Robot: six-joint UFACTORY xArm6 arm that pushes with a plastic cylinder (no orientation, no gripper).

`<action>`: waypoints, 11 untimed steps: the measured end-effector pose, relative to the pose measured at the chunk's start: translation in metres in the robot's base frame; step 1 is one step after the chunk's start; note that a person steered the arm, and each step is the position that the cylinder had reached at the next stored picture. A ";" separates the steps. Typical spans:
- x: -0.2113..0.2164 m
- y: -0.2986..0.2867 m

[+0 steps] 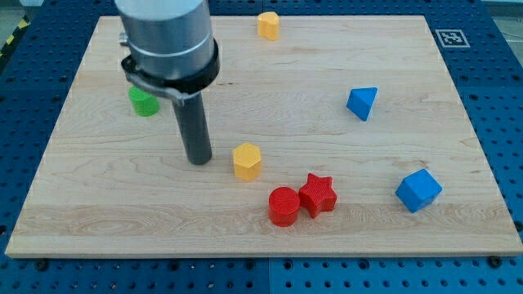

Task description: Slide the yellow hexagon slightly upwards

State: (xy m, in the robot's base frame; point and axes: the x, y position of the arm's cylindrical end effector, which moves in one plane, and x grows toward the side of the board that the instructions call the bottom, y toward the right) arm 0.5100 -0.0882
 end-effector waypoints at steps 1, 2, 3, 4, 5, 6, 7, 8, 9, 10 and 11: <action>0.021 0.003; 0.030 0.015; 0.034 0.020; 0.041 0.033; 0.041 0.046; 0.031 0.048; 0.027 0.048; 0.027 0.051; 0.027 0.053; 0.027 0.053; 0.015 0.057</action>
